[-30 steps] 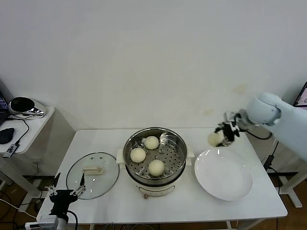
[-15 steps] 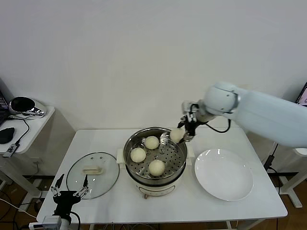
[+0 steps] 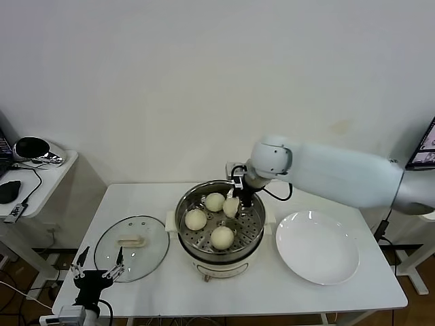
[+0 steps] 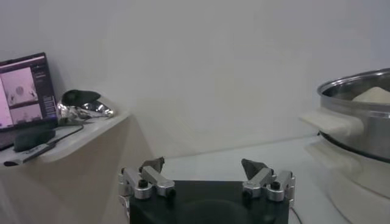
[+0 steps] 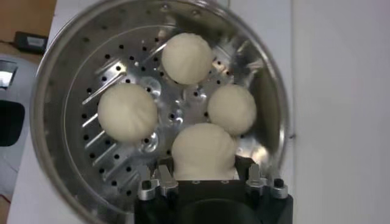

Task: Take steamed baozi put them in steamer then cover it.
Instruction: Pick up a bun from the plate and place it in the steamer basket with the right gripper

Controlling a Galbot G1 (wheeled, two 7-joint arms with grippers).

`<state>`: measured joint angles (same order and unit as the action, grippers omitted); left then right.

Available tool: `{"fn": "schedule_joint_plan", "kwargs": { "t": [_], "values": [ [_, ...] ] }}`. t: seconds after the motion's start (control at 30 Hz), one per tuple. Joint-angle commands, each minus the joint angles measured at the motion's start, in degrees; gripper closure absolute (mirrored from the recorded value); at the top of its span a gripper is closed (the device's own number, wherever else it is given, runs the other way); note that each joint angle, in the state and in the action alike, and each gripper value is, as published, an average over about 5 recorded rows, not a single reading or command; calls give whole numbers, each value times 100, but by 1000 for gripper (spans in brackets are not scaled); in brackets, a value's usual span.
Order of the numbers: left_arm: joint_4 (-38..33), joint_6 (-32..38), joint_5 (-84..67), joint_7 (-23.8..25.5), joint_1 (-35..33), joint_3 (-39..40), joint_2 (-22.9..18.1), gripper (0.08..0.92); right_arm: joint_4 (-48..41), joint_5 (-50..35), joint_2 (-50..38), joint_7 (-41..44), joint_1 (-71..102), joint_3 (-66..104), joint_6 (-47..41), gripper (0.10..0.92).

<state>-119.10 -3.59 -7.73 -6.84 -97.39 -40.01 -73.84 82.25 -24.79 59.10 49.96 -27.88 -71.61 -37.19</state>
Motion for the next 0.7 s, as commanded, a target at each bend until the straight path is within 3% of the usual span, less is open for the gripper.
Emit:
{"fn": "schedule_joint_plan", "kwargs": {
  "t": [0.03, 0.43, 0.7],
  "values": [
    [25, 3, -7, -3, 17, -1, 8, 177, -323, 452, 277, 15, 222, -110, -34, 406],
    [44, -1, -5, -1, 38, -22, 9, 177, -241, 421, 150, 110, 298, 31, -37, 402],
    [7, -22, -16, 15, 36, -55, 28, 177, 449, 289, -555, 203, -92, 276, -19, 230]
  ]
}}
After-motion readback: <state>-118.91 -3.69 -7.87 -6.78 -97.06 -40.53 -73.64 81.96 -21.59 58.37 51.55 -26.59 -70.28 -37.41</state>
